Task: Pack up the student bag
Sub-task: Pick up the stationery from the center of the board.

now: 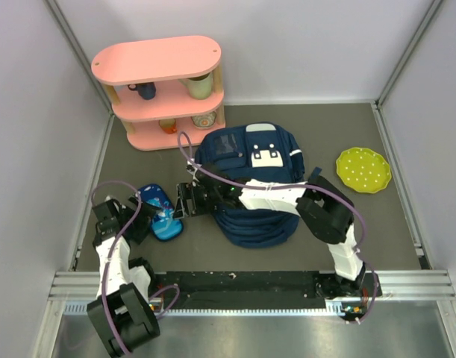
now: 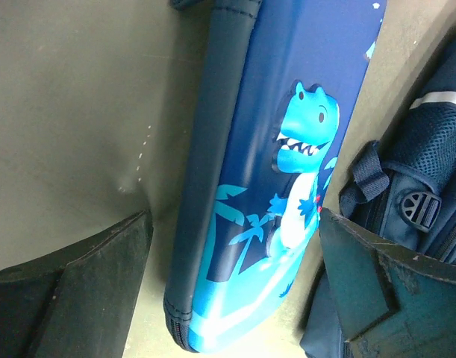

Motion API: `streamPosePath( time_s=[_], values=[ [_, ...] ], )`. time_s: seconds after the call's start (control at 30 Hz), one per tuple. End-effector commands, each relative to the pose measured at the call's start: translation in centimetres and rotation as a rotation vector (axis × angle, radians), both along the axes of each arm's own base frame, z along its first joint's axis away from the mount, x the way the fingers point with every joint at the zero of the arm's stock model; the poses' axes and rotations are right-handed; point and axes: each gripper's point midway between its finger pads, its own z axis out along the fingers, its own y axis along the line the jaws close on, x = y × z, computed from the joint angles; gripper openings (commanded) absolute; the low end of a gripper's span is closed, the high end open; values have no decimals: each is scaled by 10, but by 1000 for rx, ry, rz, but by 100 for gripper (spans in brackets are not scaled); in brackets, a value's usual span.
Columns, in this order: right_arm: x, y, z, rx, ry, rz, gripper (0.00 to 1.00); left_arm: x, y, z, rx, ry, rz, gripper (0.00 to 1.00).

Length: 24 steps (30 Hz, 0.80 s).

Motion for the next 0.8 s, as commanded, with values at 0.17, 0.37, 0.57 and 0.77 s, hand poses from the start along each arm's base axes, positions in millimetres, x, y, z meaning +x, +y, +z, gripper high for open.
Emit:
streamPosePath(
  time_s=[0.17,0.37,0.57,0.77],
  values=[
    [18,14,-31,-56,7,-56,81,7,4,-1,65,-11,-11,85],
    [14,25,-43,-47,56,-33,81,4,-6,-12,40,-4,-42,65],
    [9,32,-55,-45,98,-3,82,4,-8,-13,36,-3,-48,46],
    [4,39,-50,17,119,31,81,4,-19,-19,-7,-29,-83,20]
  ],
)
